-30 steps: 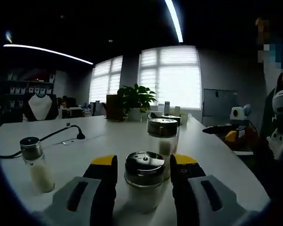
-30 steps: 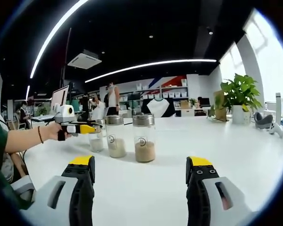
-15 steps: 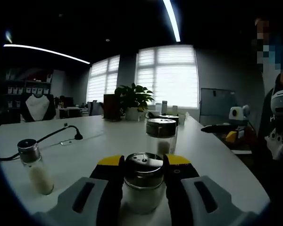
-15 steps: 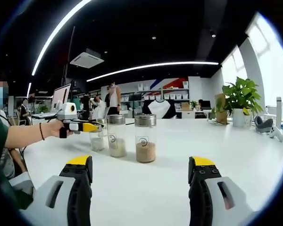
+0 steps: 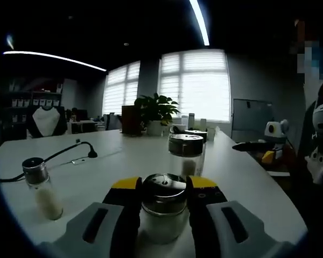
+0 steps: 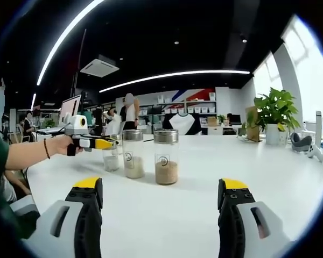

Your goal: Rotate the seasoning bottle until the label or dispensing opening points toward the visible target arrow and the bottle remains upright within the marked orientation range

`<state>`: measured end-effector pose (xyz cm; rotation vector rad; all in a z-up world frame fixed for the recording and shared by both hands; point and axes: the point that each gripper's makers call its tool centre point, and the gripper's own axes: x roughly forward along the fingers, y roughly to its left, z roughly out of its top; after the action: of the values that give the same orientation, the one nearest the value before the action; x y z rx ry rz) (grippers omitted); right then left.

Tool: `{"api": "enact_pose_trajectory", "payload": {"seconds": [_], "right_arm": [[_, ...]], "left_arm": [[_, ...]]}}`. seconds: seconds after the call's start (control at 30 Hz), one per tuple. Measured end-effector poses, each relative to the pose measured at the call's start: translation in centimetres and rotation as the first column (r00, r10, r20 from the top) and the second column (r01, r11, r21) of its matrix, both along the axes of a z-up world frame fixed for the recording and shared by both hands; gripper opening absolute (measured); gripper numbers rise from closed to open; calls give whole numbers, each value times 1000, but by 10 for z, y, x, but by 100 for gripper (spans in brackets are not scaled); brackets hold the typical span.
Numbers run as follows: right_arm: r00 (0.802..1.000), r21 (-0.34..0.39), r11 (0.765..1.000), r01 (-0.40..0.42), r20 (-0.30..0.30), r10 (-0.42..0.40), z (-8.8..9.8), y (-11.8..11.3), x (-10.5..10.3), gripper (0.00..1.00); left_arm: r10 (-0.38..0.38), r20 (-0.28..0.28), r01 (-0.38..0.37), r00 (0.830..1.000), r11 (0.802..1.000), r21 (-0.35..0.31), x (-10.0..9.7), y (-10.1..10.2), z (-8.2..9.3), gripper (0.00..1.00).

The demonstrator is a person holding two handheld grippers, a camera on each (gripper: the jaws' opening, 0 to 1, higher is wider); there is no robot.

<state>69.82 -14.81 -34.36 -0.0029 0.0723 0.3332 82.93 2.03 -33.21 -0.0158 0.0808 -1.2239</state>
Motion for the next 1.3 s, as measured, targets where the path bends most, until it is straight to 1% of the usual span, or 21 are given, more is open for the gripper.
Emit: {"api": "enact_pose_trajectory", "payload": {"seconds": [0.2, 0.27, 0.37, 0.57, 0.77, 0.87, 1.0, 1.17, 1.23, 1.27, 1.3], "right_arm": [[1000, 5, 1000, 4, 0, -4, 1, -2, 1, 90], [1000, 27, 1000, -11, 27, 10, 8, 0, 1, 90], [999, 14, 1000, -15, 36, 15, 11, 2, 0, 90], [1000, 22, 1000, -11, 26, 10, 8, 0, 2, 90], [1000, 25, 1000, -8, 10, 8, 3, -1, 2, 90], [1000, 24, 1000, -13, 4, 13, 2, -1, 2, 90], [1000, 29, 1000, -7, 10, 7, 3, -3, 1, 90], [1000, 35, 999, -3, 0, 3, -2, -4, 0, 89], [1000, 37, 999, -2, -3, 2, -3, -5, 0, 89], [1000, 42, 999, -1, 0, 1, -3, -5, 0, 89], [1000, 57, 998, 0, 9, -1, -1, -5, 1, 89]], "left_arm": [[22, -2, -22, 1000, 1000, -2, -1, -1, 0, 34], [34, 1, -34, 999, 999, 3, -1, -2, 0, 34], [50, 1, -50, 999, 999, 10, -2, -2, 0, 34], [97, 1, -97, 995, 995, 21, -1, -1, -1, 34], [165, 6, -165, 986, 986, 22, -1, 0, -2, 34], [205, 5, -205, 979, 979, 21, 3, 2, -2, 34], [228, 19, -229, 973, 973, 41, 7, 4, -2, 34], [286, 10, -286, 958, 957, 44, 11, 7, -3, 34], [292, 20, -292, 956, 955, 47, 12, 6, -3, 34], [283, 28, -284, 959, 957, 50, 12, 6, -3, 34], [290, 17, -290, 957, 956, 41, 13, 7, -3, 34]]}}
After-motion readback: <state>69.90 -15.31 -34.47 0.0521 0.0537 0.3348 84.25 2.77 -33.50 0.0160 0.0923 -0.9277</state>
